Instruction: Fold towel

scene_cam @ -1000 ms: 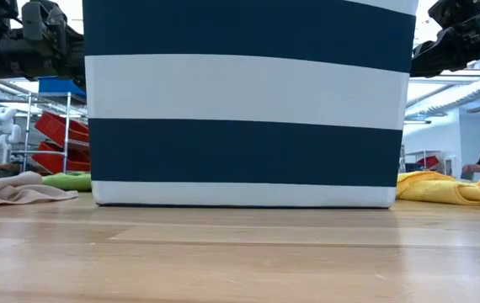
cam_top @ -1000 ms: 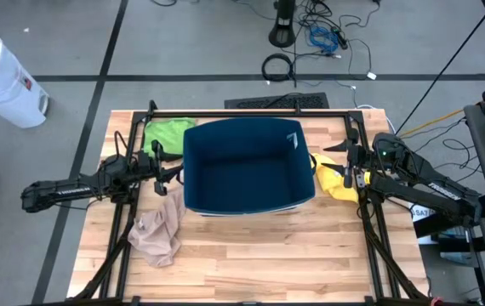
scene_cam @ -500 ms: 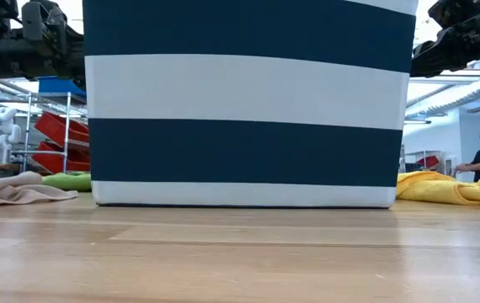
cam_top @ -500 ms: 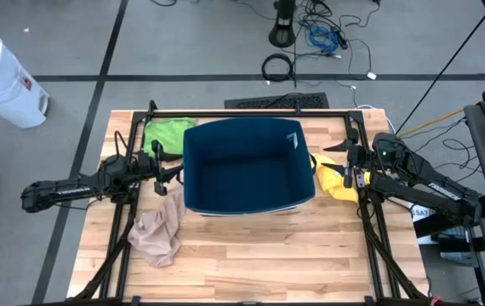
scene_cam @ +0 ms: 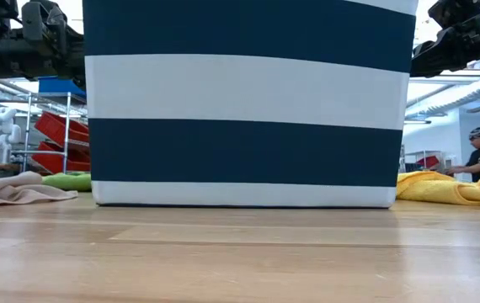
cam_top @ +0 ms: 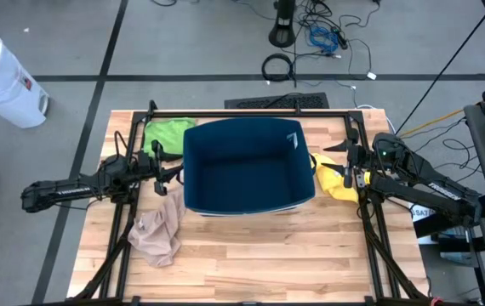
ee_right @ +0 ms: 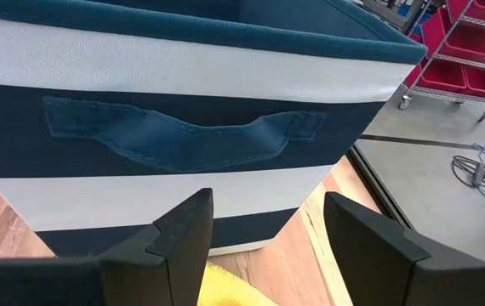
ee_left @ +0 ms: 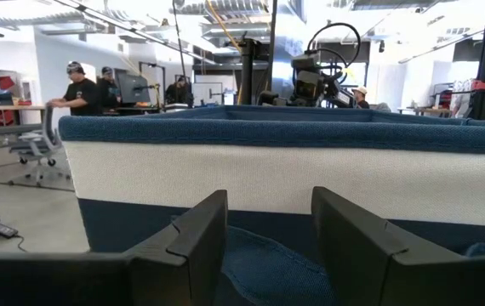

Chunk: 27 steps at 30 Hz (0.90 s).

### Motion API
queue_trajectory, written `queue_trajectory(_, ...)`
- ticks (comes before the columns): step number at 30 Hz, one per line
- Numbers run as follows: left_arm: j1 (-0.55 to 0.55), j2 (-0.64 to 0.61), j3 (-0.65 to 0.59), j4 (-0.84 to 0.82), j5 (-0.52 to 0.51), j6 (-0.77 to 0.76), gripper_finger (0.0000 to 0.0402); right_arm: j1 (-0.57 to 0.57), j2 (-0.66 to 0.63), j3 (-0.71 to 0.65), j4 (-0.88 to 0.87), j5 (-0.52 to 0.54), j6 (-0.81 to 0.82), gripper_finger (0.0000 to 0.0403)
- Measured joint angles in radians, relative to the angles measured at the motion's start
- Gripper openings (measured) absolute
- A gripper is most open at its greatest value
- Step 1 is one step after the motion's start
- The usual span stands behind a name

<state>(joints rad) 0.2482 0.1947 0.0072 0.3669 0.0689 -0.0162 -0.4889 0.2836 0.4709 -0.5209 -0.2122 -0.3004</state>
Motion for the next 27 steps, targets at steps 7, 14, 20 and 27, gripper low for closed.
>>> queue_trajectory(7,0.0,0.0,0.0,0.0,0.0,0.0,0.0179,0.0,0.0,0.0,0.0,0.001,0.0,0.0212)
queue_trajectory(14,0.0,0.0,0.0,0.0,0.0,0.0,0.0179,0.0,0.006,0.0,0.073,0.001,0.0,0.0212)
queue_trajectory(20,0.0,0.0,0.0,0.0,0.0,0.0,0.0179,0.0,0.011,0.0,0.276,-0.003,0.028,0.0212)
queue_trajectory(27,0.0,0.0,0.0,0.0,0.0,0.0,0.0179,0.0,0.043,0.001,0.632,-0.024,0.221,0.0212)
